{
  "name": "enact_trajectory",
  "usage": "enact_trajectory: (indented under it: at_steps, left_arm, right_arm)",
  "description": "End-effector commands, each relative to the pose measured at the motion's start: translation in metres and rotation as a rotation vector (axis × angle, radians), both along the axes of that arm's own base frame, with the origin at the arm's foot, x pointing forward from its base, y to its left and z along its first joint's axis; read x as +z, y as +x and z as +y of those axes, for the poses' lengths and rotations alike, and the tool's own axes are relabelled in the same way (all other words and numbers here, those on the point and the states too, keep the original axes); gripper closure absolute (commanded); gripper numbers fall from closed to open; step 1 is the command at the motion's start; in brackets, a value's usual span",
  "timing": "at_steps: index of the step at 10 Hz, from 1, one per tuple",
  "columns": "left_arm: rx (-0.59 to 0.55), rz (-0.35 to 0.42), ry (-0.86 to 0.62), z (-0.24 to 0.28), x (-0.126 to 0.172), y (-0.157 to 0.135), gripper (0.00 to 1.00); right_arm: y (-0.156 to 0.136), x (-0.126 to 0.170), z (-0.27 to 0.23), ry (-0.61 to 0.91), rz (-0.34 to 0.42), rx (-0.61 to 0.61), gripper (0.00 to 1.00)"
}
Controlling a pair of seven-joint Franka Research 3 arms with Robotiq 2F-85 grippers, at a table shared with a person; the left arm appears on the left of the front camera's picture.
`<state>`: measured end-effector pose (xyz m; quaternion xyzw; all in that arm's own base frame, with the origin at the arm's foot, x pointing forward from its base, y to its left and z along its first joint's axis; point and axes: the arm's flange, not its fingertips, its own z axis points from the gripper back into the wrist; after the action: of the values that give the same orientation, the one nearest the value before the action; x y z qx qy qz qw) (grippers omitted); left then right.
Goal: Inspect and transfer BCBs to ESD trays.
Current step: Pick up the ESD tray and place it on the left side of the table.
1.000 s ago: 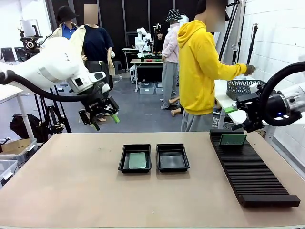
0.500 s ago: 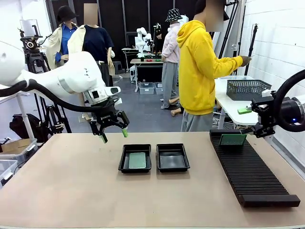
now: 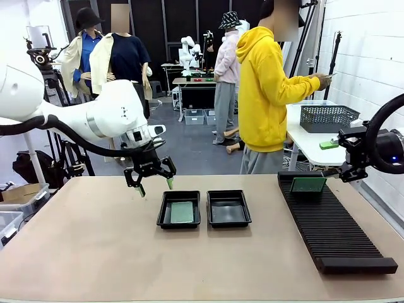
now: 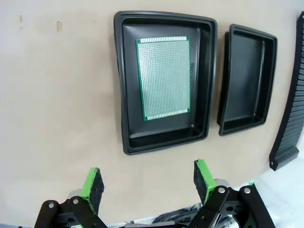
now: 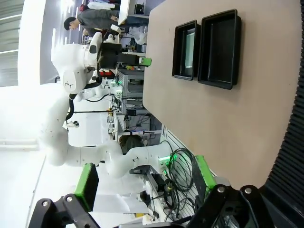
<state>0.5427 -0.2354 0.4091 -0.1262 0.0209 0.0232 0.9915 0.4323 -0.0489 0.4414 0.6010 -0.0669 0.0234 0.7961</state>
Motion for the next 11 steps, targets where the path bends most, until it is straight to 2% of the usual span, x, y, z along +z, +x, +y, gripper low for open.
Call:
enact_trajectory:
  at_steps: [1, 4, 5, 7, 11]
  left_arm:
    - [0.038, -0.061, 0.011, -0.007, -0.02, -0.005, 0.0]
    - [0.018, -0.11, 0.003, -0.007, -0.039, -0.014, 0.0]
    - [-0.025, -0.171, 0.013, -0.007, -0.047, -0.013, 0.0]
    - [-0.036, -0.172, 0.005, -0.006, -0.063, -0.012, 0.0]
    - [-0.043, -0.229, -0.035, -0.008, -0.084, -0.012, 0.0]
  right_arm:
    - [-0.003, -0.001, 0.003, -0.015, -0.012, -0.01, 0.0]
    - [-0.003, -0.001, 0.003, -0.015, -0.012, -0.01, 0.0]
    - [-0.003, -0.001, 0.003, -0.015, -0.012, -0.01, 0.0]
    - [-0.003, -0.001, 0.003, -0.015, -0.012, -0.01, 0.0]
    - [-0.003, -0.001, 0.003, -0.015, -0.012, -0.01, 0.0]
